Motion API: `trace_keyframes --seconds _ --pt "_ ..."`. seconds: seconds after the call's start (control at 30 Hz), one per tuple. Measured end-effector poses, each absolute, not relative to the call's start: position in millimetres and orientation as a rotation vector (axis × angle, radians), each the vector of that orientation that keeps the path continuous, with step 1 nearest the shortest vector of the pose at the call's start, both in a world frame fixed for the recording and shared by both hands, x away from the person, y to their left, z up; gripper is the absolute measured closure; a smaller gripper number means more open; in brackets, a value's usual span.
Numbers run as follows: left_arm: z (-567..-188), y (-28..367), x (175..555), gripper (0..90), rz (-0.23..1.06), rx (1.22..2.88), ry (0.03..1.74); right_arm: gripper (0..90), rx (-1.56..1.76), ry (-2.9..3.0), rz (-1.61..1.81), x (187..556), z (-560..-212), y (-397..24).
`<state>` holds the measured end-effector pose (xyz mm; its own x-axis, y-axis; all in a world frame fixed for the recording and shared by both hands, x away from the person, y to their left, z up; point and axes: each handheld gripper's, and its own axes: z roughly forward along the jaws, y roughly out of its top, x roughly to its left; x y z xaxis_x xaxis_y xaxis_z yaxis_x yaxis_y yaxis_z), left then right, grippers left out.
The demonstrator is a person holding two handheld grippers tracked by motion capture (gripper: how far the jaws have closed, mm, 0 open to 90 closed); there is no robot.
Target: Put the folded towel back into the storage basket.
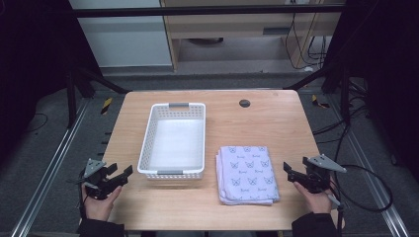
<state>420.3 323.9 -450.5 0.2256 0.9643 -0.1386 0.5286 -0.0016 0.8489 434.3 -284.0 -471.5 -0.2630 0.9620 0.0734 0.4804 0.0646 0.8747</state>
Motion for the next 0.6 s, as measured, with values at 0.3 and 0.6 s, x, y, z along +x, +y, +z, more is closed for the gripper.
trace_keyframes --seconds 0.3,0.6 --pt "-438.0 306.8 415.9 35.3 0.636 1.631 1.368 21.8 1.393 1.817 1.160 431.4 -463.5 -274.8" --pt "-419.5 279.0 423.5 34.7 0.658 1.642 1.288 22.2 1.328 1.819 1.220 435.3 -436.4 -269.0"
